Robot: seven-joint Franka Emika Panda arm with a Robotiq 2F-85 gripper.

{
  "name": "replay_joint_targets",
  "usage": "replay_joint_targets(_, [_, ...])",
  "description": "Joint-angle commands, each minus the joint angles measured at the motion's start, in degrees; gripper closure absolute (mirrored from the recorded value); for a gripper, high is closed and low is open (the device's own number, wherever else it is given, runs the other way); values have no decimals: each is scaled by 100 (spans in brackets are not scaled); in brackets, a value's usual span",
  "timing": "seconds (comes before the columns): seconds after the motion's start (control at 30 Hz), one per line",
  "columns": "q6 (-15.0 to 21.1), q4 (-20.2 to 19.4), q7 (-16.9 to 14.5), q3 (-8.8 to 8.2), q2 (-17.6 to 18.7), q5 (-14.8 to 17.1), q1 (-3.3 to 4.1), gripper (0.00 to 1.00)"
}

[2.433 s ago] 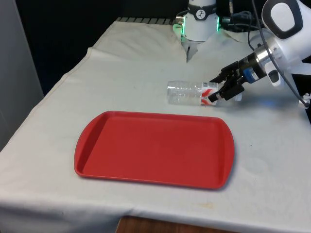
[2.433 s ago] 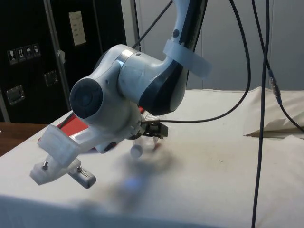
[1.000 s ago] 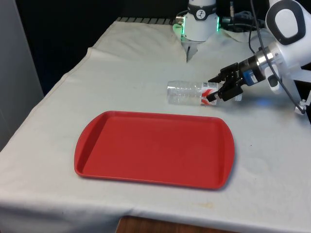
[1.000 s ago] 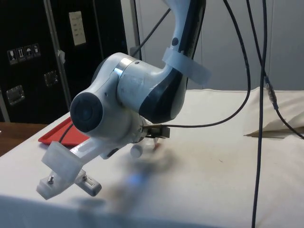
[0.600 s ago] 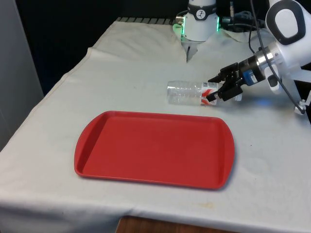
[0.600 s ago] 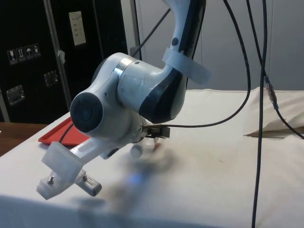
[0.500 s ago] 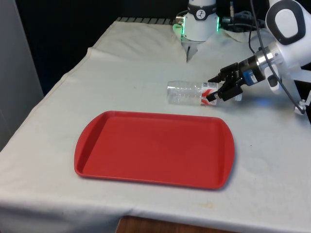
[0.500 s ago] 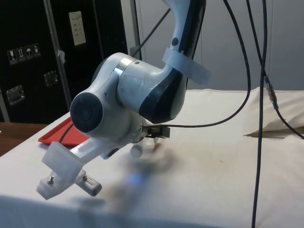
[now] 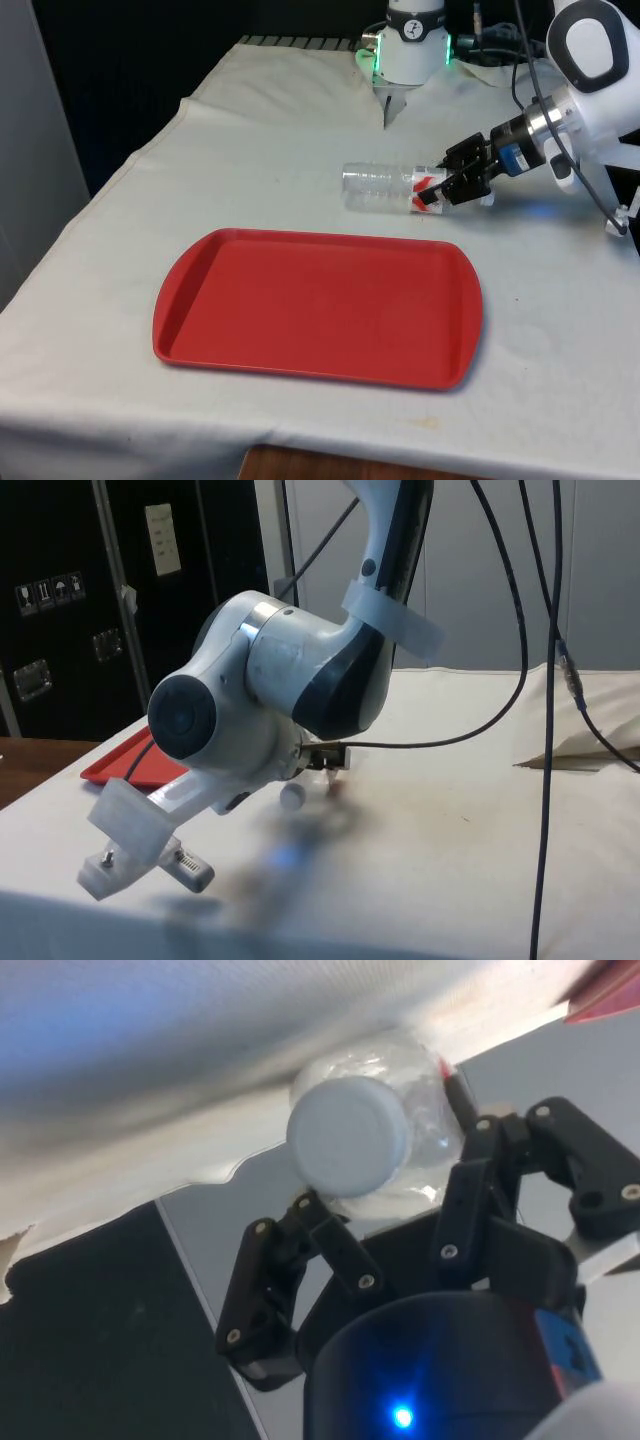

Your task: Place the bottle upright on the tray.

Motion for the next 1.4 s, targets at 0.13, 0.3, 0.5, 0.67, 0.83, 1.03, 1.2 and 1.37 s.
replay_joint_targets(0.13, [-23, 0, -6, 0, -11, 0, 0, 57])
replay_joint_targets(0.3, [-29, 6, 6, 11, 0, -6, -6, 66])
replay_joint_targets(0.5, [-63, 29, -29, 17, -23, 17, -17, 67])
replay_joint_targets(0.67, [-69, 46, -29, 11, -34, 6, -17, 67])
replay_joint_targets(0.83, [-46, -17, -149, 40, -241, 120, -63, 67])
replay_joint_targets(1.03, [-46, -52, -195, 52, -350, 172, -74, 67])
replay_joint_targets(1.2, [-46, -74, -246, 57, -458, 229, -86, 67])
replay_joint_targets(1.37, [-46, -86, -281, 57, -539, 269, -92, 67])
